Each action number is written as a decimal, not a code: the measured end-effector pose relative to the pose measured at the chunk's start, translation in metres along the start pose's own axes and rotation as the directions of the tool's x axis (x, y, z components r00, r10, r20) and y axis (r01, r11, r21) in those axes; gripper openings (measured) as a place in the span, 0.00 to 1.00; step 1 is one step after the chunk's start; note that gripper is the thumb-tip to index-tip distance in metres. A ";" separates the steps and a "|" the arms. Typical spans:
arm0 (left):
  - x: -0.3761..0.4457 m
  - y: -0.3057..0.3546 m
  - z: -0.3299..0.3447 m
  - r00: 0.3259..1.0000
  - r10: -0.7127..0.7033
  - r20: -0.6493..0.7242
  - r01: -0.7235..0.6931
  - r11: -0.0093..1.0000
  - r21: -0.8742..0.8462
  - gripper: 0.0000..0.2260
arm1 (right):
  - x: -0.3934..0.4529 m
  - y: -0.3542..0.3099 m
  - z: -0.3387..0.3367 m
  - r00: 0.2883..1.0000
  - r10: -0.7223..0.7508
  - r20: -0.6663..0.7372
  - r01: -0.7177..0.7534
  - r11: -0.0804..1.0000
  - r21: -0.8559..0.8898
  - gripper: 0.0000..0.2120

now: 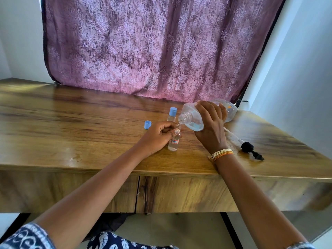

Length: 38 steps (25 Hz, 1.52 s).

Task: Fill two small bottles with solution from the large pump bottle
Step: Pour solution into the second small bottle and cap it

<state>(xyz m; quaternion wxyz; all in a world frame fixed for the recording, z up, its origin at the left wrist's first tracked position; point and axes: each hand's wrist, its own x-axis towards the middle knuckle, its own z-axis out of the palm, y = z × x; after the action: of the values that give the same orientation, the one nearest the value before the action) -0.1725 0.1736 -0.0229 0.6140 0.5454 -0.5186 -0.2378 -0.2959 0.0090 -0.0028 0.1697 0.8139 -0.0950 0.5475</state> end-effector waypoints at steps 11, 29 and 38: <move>0.001 -0.001 0.000 1.000 0.011 0.000 -0.011 1.000 -0.001 0.10 | 0.000 0.000 0.000 1.000 -0.005 0.004 0.005 1.000 -0.014 0.31; -0.002 0.001 0.000 1.000 0.017 -0.006 -0.017 1.000 0.003 0.07 | -0.001 0.001 0.001 1.000 0.010 0.010 -0.010 1.000 -0.012 0.31; -0.001 0.001 -0.001 1.000 0.022 -0.012 -0.022 0.999 0.035 0.08 | -0.001 0.002 0.001 1.000 -0.001 0.010 0.001 1.000 -0.002 0.29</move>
<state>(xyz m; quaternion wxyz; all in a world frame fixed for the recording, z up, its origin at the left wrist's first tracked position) -0.1723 0.1753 -0.0222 0.6101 0.5519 -0.5249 -0.2184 -0.2956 0.0071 -0.0038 0.1705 0.8164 -0.0960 0.5434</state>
